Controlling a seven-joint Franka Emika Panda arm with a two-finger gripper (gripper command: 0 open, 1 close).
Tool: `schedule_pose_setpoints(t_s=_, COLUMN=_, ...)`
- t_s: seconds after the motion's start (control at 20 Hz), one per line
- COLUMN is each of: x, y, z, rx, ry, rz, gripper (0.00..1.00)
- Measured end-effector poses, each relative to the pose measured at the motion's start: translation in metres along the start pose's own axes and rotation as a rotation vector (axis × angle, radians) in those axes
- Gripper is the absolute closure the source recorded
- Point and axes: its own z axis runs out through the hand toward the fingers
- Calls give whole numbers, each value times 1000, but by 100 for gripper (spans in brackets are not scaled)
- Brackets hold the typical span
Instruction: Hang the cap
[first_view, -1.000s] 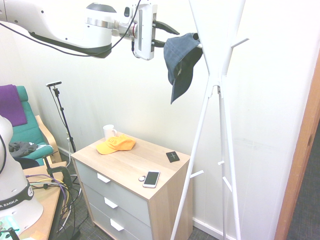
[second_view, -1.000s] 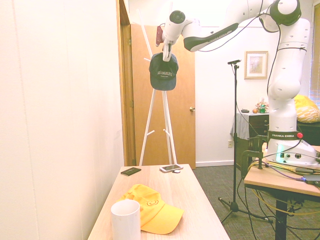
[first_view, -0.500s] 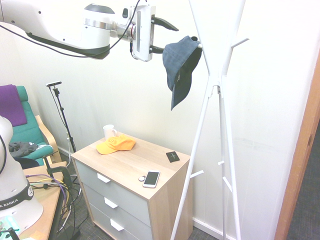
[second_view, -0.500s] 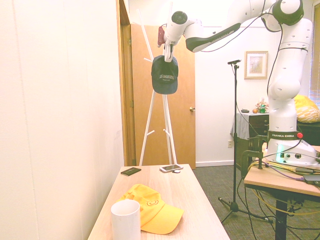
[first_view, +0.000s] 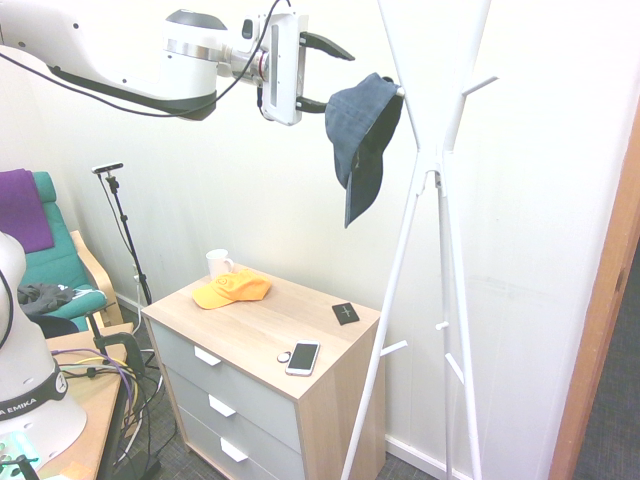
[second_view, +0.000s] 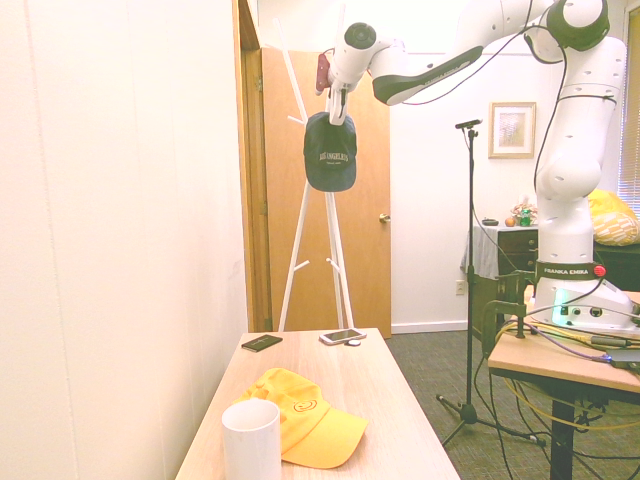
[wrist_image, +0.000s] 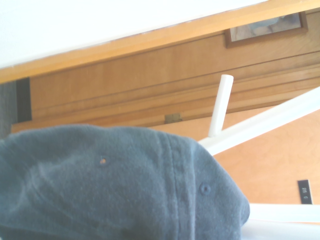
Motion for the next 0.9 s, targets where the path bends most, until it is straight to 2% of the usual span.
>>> schedule_pose_setpoints(t_s=0.15, x=20, y=7, z=-18, rx=89, ry=-73, rz=113, gripper=0)
schedule_pose_setpoints(t_s=0.3, x=69, y=37, z=-53, rx=215, ry=-150, rz=242, gripper=0)
schedule_pose_setpoints(t_s=0.5, x=99, y=60, z=-79, rx=381, ry=-314, rz=349, gripper=0)
schedule_pose_setpoints(t_s=0.9, x=58, y=-15, z=-45, rx=617, ry=-763, rz=435, gripper=0)
